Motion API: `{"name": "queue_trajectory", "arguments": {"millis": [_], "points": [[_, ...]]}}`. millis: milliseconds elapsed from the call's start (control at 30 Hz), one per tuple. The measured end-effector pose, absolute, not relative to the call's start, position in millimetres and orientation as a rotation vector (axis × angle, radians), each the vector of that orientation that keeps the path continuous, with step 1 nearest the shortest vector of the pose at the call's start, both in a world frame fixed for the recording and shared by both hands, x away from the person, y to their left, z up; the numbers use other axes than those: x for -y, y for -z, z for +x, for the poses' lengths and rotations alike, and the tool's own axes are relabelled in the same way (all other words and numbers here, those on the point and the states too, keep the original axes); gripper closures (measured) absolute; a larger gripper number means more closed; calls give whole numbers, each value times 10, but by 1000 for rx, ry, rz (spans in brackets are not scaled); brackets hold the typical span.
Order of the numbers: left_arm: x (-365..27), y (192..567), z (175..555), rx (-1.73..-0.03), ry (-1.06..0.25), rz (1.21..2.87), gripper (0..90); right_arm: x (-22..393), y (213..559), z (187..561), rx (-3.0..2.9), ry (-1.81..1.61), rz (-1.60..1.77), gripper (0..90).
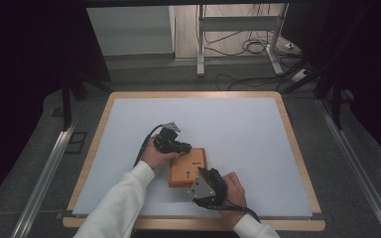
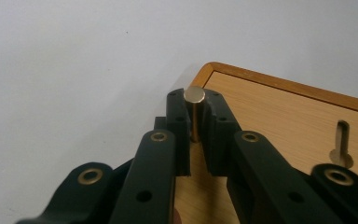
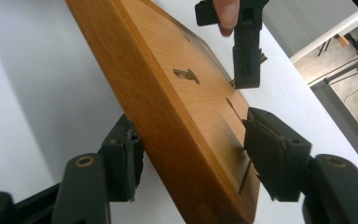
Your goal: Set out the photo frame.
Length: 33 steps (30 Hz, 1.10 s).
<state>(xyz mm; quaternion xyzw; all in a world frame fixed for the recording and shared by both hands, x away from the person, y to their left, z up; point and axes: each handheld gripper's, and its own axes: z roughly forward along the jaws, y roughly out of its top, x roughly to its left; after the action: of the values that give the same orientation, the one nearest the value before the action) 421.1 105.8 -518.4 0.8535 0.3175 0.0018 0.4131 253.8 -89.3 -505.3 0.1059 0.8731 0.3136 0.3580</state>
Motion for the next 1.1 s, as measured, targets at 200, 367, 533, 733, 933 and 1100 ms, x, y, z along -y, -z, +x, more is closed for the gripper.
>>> {"name": "queue_trajectory", "arguments": {"millis": [200,367,533,733,933,1100], "points": [[-1047,5181,4207,-814,-20,2134,809,936,4965,2589,-2246,-840,287,436],[-1038,5179,4196,-811,-31,2126,783,966,4950,2604,-2247,-856,295,440],[-1086,5155,4197,-827,-41,2107,708,978,4932,2610,-2239,-860,297,453],[-1281,5053,4110,-855,-124,2036,591,1000,4906,2624,-2235,-871,309,463],[-1561,5003,3865,-859,-237,2046,513,1009,4899,2625,-2232,-869,313,466],[-1816,5096,3590,-870,-273,2054,498,1003,4903,2621,-2230,-867,315,466]]}}
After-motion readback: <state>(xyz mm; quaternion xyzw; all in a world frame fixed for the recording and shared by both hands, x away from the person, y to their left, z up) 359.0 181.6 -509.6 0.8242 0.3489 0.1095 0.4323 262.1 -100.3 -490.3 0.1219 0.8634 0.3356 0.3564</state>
